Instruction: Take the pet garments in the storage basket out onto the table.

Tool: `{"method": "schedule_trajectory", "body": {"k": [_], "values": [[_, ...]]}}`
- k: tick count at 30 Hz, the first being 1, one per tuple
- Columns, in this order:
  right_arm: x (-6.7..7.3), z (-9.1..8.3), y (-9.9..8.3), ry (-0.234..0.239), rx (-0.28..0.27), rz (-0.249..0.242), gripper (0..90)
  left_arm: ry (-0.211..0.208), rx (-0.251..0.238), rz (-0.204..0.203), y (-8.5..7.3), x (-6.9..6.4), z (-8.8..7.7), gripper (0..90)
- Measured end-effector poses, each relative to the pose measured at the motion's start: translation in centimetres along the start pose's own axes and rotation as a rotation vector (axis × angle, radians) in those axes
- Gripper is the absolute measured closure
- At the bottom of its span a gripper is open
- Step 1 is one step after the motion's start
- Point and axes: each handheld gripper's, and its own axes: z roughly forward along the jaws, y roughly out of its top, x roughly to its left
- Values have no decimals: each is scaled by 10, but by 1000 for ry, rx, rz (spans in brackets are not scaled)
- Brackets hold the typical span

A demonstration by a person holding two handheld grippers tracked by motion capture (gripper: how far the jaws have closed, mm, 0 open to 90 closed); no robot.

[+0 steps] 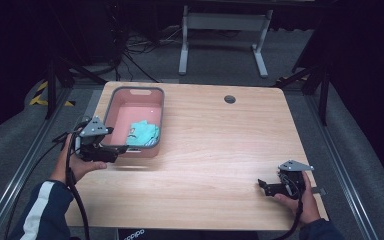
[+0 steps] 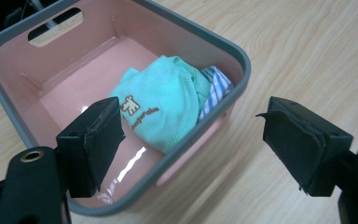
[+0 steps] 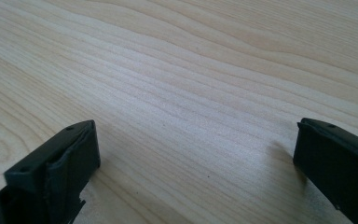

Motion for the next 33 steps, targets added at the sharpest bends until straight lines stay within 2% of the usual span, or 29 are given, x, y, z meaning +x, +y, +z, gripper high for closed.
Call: {"method": "schedule_trajectory", "body": {"k": [3, 6, 7, 9, 11, 13, 15, 16, 19, 22, 23, 28, 29, 30, 31, 33], "values": [[0, 0, 0, 0, 0, 0, 5, 3, 8, -8, 9, 6, 6, 202], [0, 0, 0, 0, 1, 0, 6, 3, 42, -10, 14, 13, 18, 197], [0, 0, 0, 0, 0, 0, 5, 2, 51, -23, 15, 14, 21, 197], [0, 0, 0, 0, 1, 0, 5, -2, 82, -14, 20, 18, 30, 187], [0, 0, 0, 0, 0, 0, 5, 0, 89, -19, 22, 20, 34, 187], [0, 0, 0, 1, 0, 0, 5, -9, 99, -28, 26, 23, 43, 187], [0, 0, 0, 0, 0, 0, 5, -6, 132, -37, 32, 25, 55, 186], [0, 0, 0, 0, 0, 0, 5, -6, 132, -37, 32, 25, 55, 187], [0, 0, 0, 0, 0, 0, 5, -15, 163, -39, 38, 29, 70, 187], [0, 0, 0, 1, 1, -1, 5, -23, 215, -44, 44, 34, 87, 187], [0, 0, 0, 1, 1, -1, 5, -23, 215, -44, 44, 34, 87, 187], [0, 0, 0, 3, 1, -3, 5, -37, 279, -62, 49, 41, 112, 185], [0, 0, 0, 3, 1, -3, 5, -37, 279, -62, 49, 41, 112, 185], [0, 0, 0, 3, 1, -4, 5, -38, 313, -68, 49, 43, 122, 185], [0, 0, 0, 3, 1, -4, 6, -38, 313, -68, 49, 43, 122, 185], [0, 0, 0, 3, 1, -4, 5, -42, 364, -83, 47, 48, 133, 186]]}}
